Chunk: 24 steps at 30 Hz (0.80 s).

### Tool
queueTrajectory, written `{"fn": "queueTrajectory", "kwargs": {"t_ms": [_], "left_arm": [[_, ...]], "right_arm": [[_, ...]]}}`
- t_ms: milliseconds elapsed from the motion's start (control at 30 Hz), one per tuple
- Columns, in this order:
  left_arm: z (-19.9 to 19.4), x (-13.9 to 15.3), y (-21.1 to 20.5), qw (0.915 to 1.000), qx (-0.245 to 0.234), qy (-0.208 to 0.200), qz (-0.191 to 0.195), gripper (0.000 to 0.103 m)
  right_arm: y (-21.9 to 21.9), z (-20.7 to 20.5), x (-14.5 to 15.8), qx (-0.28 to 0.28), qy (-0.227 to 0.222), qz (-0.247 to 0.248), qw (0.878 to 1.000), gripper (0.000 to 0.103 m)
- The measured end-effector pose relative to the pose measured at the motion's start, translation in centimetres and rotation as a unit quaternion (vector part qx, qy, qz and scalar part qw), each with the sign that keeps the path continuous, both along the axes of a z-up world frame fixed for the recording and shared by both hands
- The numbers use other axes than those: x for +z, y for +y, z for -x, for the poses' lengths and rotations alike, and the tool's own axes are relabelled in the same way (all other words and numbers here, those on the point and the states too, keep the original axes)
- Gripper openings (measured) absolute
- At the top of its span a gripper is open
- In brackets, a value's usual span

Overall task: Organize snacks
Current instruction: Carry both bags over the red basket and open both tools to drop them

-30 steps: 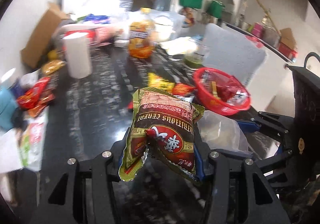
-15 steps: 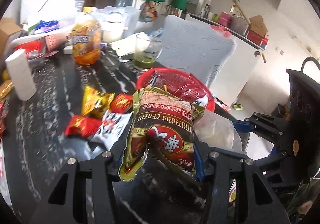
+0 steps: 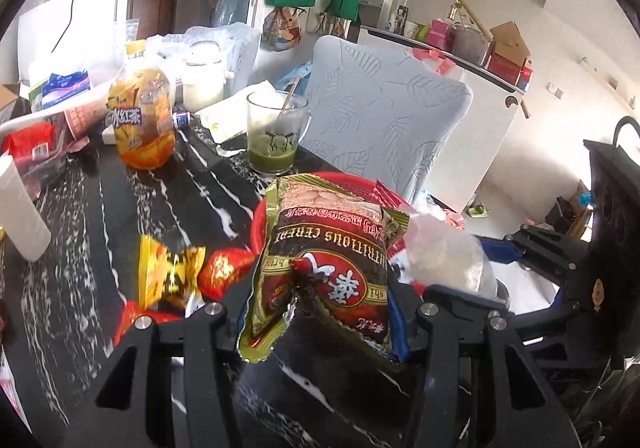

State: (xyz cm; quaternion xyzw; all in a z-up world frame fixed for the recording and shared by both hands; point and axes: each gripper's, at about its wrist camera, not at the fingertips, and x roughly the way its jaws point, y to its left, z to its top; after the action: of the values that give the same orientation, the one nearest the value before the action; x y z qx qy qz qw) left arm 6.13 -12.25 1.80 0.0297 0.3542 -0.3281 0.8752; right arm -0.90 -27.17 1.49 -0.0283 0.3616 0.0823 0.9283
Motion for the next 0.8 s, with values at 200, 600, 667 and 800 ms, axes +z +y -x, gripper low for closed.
{"fn": "queueTrajectory", "kwargs": {"t_ms": [200, 600, 667, 800], "left_arm": [[-1.3, 0.0, -1.3, 0.9999, -0.003, -0.008, -0.010, 0.051], [-2.8, -1.9, -3.5, 0.9990, -0.012, 0.014, -0.041, 0.051], [-2.7, -2.0, -3.7, 0.9987, -0.015, 0.018, -0.045, 0.051], [-3.0, -2.1, -4.0, 0.9982, -0.021, 0.030, -0.048, 0.070]], "right_arm": [[-1.0, -1.8, 0.7, -0.019, -0.013, 0.017, 1.000, 0.059], [-3.4, -3.3, 0.1, -0.056, -0.002, 0.017, 0.998, 0.059], [-3.6, -3.5, 0.1, -0.058, -0.002, 0.017, 0.998, 0.059], [-3.9, -4.1, 0.5, -0.061, -0.006, 0.016, 0.998, 0.059]]}}
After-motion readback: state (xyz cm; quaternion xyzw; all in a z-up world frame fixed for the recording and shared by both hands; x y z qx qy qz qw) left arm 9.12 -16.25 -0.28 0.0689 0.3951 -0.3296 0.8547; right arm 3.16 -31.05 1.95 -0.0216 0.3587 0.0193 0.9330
